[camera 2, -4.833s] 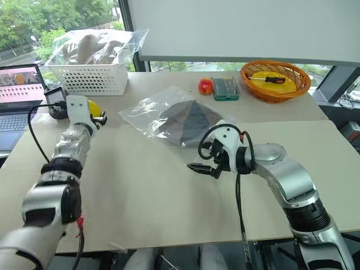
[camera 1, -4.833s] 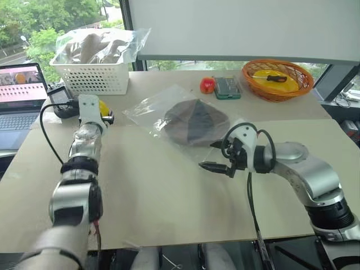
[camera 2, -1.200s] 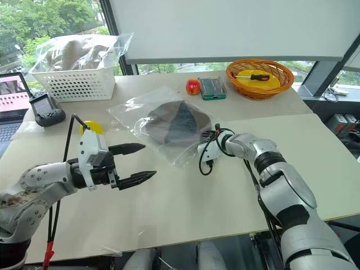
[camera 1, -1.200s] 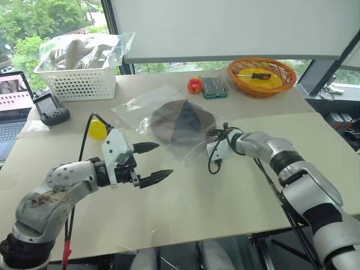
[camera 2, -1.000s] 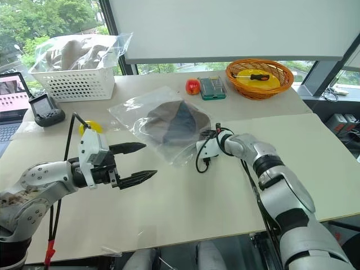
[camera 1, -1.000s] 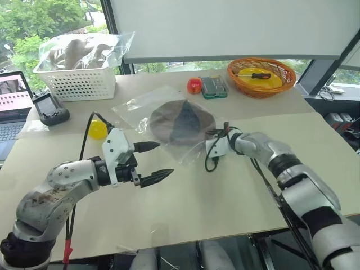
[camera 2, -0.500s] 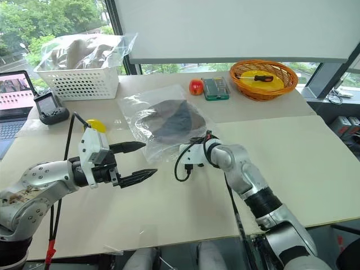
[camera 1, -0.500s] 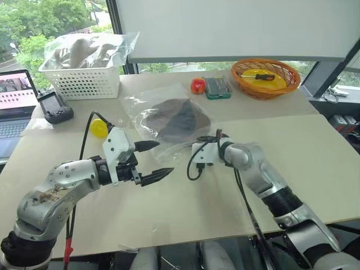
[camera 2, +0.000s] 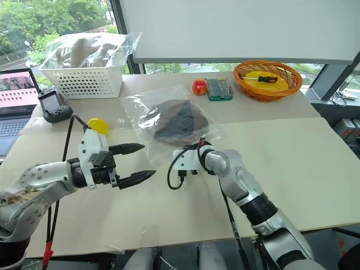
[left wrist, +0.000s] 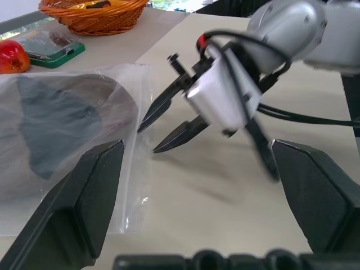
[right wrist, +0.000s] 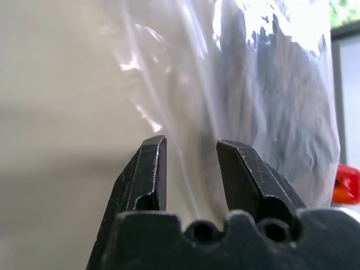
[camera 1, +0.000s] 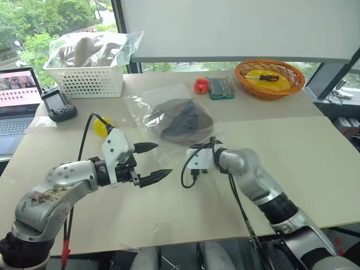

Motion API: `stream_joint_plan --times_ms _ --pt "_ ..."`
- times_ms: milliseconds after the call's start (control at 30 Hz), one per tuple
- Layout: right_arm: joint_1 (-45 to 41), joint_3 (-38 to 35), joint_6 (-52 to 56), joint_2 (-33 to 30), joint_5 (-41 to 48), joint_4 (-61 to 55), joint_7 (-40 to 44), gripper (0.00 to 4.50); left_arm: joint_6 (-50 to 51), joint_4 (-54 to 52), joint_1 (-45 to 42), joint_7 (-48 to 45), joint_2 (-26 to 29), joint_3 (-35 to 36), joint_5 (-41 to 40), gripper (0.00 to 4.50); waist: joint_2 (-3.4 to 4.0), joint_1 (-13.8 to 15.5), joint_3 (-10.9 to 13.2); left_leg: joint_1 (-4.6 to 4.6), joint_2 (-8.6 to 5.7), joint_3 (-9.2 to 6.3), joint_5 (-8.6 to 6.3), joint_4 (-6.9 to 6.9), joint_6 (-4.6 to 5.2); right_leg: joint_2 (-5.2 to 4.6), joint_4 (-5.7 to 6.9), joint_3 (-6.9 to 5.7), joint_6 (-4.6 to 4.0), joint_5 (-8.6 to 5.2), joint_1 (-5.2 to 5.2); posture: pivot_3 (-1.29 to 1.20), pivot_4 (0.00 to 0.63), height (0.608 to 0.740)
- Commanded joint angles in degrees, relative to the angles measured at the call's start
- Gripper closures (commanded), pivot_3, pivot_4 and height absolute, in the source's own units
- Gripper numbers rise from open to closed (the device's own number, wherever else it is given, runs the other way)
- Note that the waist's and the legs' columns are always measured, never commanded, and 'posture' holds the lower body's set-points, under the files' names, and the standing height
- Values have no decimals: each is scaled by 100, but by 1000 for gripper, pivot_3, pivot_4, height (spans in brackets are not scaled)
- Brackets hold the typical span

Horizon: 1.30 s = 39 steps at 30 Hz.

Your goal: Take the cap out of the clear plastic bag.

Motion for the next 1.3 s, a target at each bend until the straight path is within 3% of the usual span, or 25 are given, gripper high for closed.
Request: stream_joint_plan --times_ms 33,100,200,233,333,467,700,800,1167,1300 --pt "-95 -467 87 -111 721 -334 331 2030 -30 -140 14 -2 28 131 -32 0 0 -14 0 1 2 0 0 0 0 2 0 0 2 -1 0 0 150 736" --pt "-197 -454 -391 -508 511 192 230 1324 -27 -151 7 14 18 121 -32 0 0 -10 0 6 6 1 0 0 0 6 0 1 16 -10 4 0 150 736" --pt "-633 -255 -1239 -951 -165 1463 -572 179 -39 -149 27 20 9 130 -31 0 0 12 0 6 1 6 0 1 0 1 -3 2 38 -23 6 0 150 736" --pt "-877 -98 -1522 -1037 -495 1982 -996 45 -43 -149 35 24 7 128 -23 0 -1 11 1 6 -2 7 0 1 0 -4 -3 2 38 -23 6 0 150 736" --pt "-1474 324 -2227 -1117 -1249 3335 -2004 45 -43 -156 41 46 -4 119 -17 0 -2 -23 1 2 -3 10 0 -1 0 -5 -4 3 31 -23 -2 0 150 736" --pt "-1881 587 -2666 -908 -1599 4423 -2763 45 -51 -153 53 55 -1 132 -10 0 -3 -52 2 2 3 9 0 -15 0 4 -2 6 -13 -3 -7 0 150 736" --pt "-1970 684 -3153 -620 -1630 5007 -3156 45 -31 -175 42 105 -1 132 -7 0 -4 -68 2 2 -2 8 0 -11 0 -2 -3 8 -13 -1 0 0 150 736" --pt "-1920 627 -3306 -586 -1529 4959 -3160 718 -31 -168 61 118 11 155 -9 0 -3 -77 2 7 -1 7 0 -11 0 0 -1 8 -13 -1 3 0 150 736" --pt "-1880 603 -3318 -484 -1532 4961 -3119 4487 -36 -144 36 145 -5 91 19 0 -3 -95 2 5 -2 6 0 -11 0 0 1 8 -13 -1 0 0 150 736" --pt "-1822 603 -3317 -470 -1509 4923 -3076 4487 -43 -105 5 127 -6 71 37 0 -3 -94 2 5 -2 5 0 -11 0 0 0 8 -13 -1 0 0 150 736"
